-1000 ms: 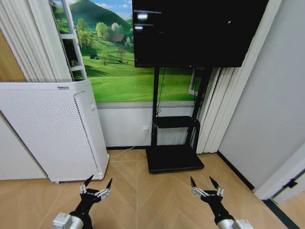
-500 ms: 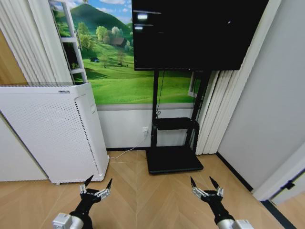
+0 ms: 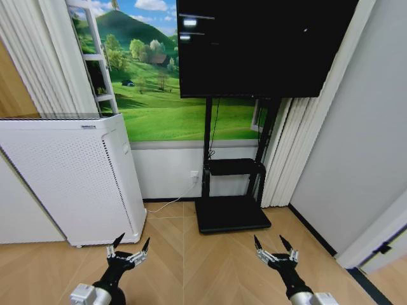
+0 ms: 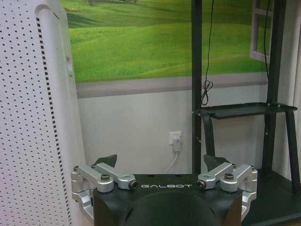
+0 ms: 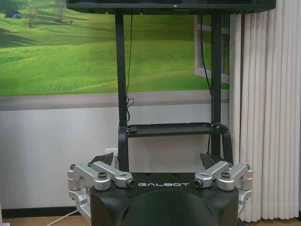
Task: Pick up the trash bin and place the garbage on the floor into it.
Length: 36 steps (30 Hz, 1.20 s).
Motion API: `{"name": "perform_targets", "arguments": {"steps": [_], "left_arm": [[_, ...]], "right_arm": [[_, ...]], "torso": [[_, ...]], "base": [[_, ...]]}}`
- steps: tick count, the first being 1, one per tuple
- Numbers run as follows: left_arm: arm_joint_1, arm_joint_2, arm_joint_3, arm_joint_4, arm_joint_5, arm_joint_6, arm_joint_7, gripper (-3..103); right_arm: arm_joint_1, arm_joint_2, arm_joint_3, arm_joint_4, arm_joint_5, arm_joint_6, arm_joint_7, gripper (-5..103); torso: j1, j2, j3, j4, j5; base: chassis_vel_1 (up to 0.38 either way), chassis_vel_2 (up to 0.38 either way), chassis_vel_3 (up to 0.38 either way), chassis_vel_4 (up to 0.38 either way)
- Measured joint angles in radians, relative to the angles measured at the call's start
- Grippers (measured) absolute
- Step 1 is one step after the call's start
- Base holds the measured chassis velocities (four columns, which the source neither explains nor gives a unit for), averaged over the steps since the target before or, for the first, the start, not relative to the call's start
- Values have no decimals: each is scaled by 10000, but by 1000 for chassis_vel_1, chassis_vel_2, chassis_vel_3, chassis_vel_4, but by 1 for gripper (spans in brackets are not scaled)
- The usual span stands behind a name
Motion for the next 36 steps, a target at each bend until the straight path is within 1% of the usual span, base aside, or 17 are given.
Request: {"name": "perform_targets", "arguments": {"steps": [10,13,17,22,24,25,27,31,33,36], "left_arm": [[0,0,-1,0,0,0,0,100],[0,0,0,0,0,0,0,100],[0,0,0,0,1,0,0,100],[1,0,0,0,0,0,0,100],[0,0,0,-1,0,0,0,100],[0,0,0,-1,0,0,0,100],[0,0,0,0,0,0,0,100],[0,1,-1,0,1,0,0,100],[0,2,-3,0,0,0,0,100],[0,2,-3,0,0,0,0,100]], "right_arm": [[0,0,0,0,0,0,0,100],[0,0,0,0,0,0,0,100],[0,0,0,0,0,0,1,100],[0,0,0,0,0,0,1,100],[0,0,1,0,0,0,0,100],[0,0,1,-1,0,0,0,100],[0,0,1,0,0,0,1,100],[0,0,-1,0,0,0,1,100],[-1,3,-3,0,0,0,0,100],[0,2,-3,0,0,0,-1,100]], "torso": [[117,284,165,0,2],[201,487,285,0,1],[243,589,345,0,1],[348,833,485,0,4],[360,864,504,0,3],[391,947,552,-3,1],[440,1061,622,0,1],[483,1162,681,0,0],[515,1243,727,-3,-8],[549,1320,770,2,2]], "base": [[8,11,-9,-5],[0,0,0,0],[0,0,0,0],[36,24,-18,-27],[92,51,-49,-86],[90,93,-90,-121],[116,135,-139,-132],[146,165,-161,-163],[116,144,-125,-120],[77,75,-67,-74]]}}
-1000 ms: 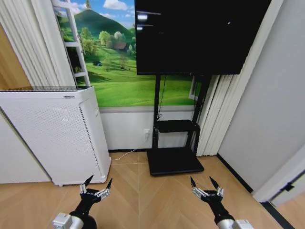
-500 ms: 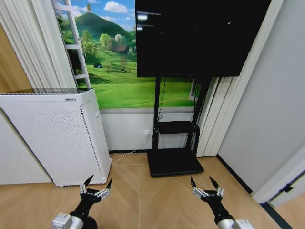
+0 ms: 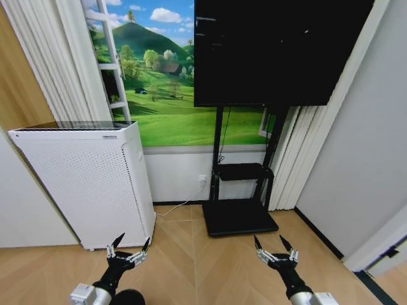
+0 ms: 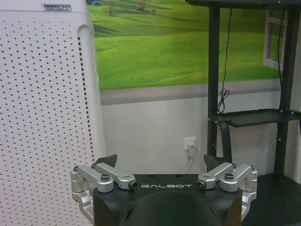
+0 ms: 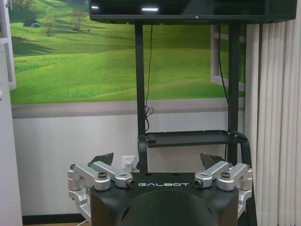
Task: Pick up the trash bin and place the garbage on the floor into it.
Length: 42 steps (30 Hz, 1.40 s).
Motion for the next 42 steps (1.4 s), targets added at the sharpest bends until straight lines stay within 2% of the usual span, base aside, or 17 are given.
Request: {"name": "perform_targets", "arguments": {"steps": [42], "left_arm": [[0,-1,4,0,0,-1,1,100]], "right_arm": [[1,-2,3,0,0,0,1,100]], "torso": [[787,1814,1025,-1,-1]], "base": [[-9,-6,6,6]]}}
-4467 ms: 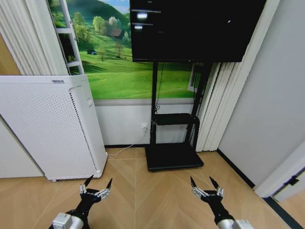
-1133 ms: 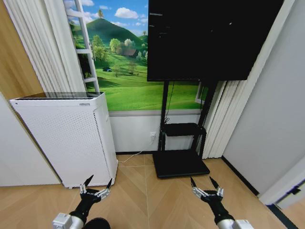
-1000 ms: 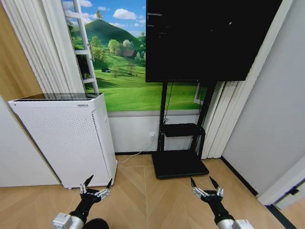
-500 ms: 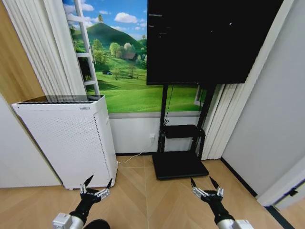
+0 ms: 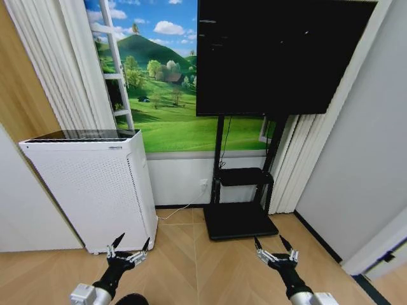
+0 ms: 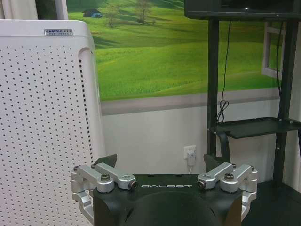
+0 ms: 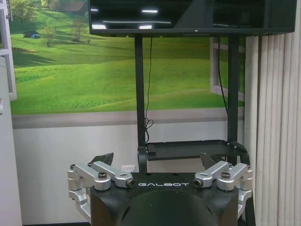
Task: Pick up the trash bin and place the garbage on the floor into it.
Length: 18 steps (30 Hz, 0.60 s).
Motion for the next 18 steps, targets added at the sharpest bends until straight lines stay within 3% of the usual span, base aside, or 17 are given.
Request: {"name": "perform_targets", "arguments": {"steps": [9,18], "left_arm": [[0,0,0,0,0,0,0,100],[0,0,0,0,0,0,0,100]], "right_arm": [[0,1,0,0,0,0,0,100],[0,0,0,0,0,0,0,100]], "torso": [[179,404,224,0,0],[199,452,255,0,0]], "base": [[0,0,0,0],[0,0,0,0]]}}
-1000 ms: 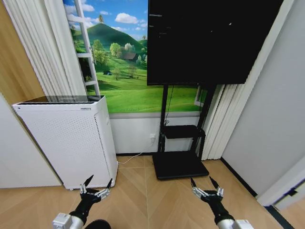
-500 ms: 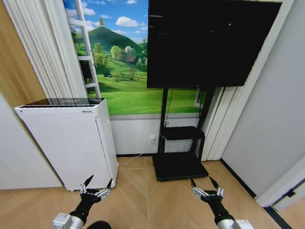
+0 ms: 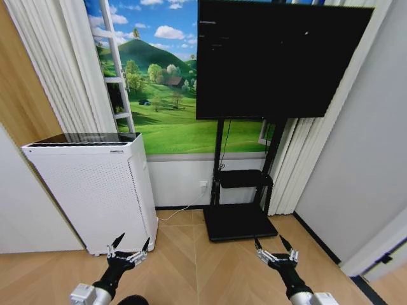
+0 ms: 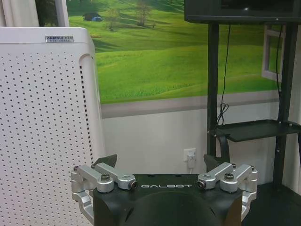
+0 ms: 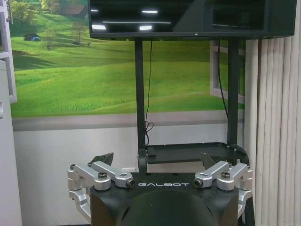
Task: Pick up the trash bin and place the garbage on the floor into it.
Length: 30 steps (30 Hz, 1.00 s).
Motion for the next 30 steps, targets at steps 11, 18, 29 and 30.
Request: {"name": "perform_targets", "arguments": {"steps": [11,18,29,30], "left_arm": [[0,0,0,0,0,0,0,100],[0,0,0,0,0,0,0,100],[0,0,0,0,0,0,0,100],[0,0,0,0,0,0,0,100]], "right_arm": [[0,0,0,0,0,0,0,100],[1,0,0,0,0,0,0,100],[1,0,0,0,0,0,0,100],[1,0,0,0,0,0,0,100]], "torso": [[-22,-53,-29,0,0],[-29,-75,-40,0,0],[-46,-98,-57,0,-1],[-46,-98,-57,0,-1]], "base": [[0,0,0,0],[0,0,0,0],[137,-132,-134,139],[197,-212,-185,204]]}}
